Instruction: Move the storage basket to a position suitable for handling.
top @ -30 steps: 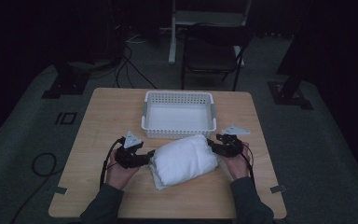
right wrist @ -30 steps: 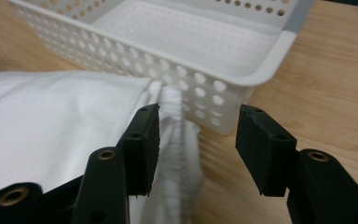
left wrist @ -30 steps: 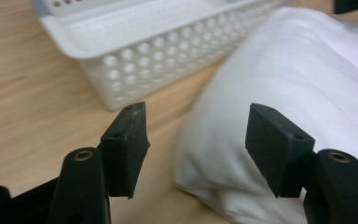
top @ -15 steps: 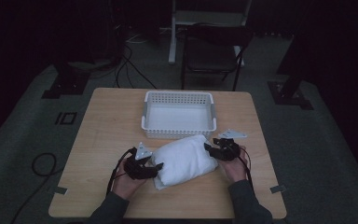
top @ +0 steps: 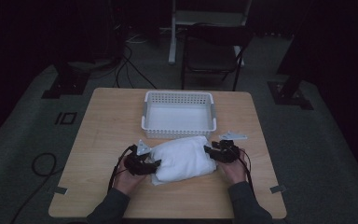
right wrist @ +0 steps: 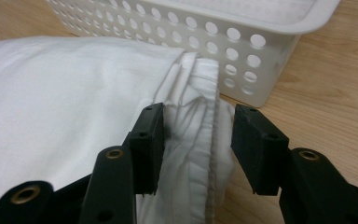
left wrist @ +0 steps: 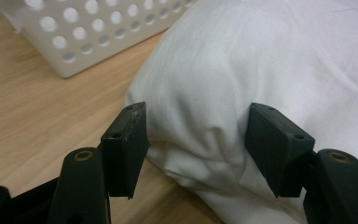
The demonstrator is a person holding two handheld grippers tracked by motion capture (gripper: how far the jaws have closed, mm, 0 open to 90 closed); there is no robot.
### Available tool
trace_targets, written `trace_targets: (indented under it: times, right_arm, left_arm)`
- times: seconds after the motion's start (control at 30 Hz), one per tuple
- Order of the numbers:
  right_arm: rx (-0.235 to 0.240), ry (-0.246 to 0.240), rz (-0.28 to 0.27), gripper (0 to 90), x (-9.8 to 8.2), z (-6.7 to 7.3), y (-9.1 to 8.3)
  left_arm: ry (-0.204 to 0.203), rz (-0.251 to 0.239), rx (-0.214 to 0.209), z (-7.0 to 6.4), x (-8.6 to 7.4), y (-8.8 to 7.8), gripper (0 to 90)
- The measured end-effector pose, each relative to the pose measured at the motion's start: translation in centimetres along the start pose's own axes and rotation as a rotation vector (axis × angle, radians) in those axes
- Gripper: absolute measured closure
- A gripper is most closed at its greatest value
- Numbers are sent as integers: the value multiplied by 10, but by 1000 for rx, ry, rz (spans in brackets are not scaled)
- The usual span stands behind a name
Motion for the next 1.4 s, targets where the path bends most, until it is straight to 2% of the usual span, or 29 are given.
trace_targets:
  times: [0.23,0.7,0.9,1.1,1.2,1.4]
  right_arm:
    - [12,2,0,539,-4,5,-2]
    - [15,-20,8,529,-5,14,-3]
    - [21,-17,4,519,-5,14,-5]
    - [3,-38,-14,516,-1,16,-11]
    - [-4,-41,-29,512,2,18,-15]
    - [-15,-30,-45,486,7,18,-20]
  left_arm:
    - [-15,0,48,11,7,4,407]
    - [-50,-17,65,26,14,12,412]
    - [-62,-44,63,28,18,5,411]
    - [-67,-76,58,28,22,-6,408]
    - [-79,-107,38,26,26,-13,404]
    - [-82,-125,7,22,32,-20,395]
Point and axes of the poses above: each handheld gripper's, and its own axes: y roughly forward along the jaws, x roughly out of its top, z roughly to its left, the point moved 5 cm from there along y, roughly forward along the jaws
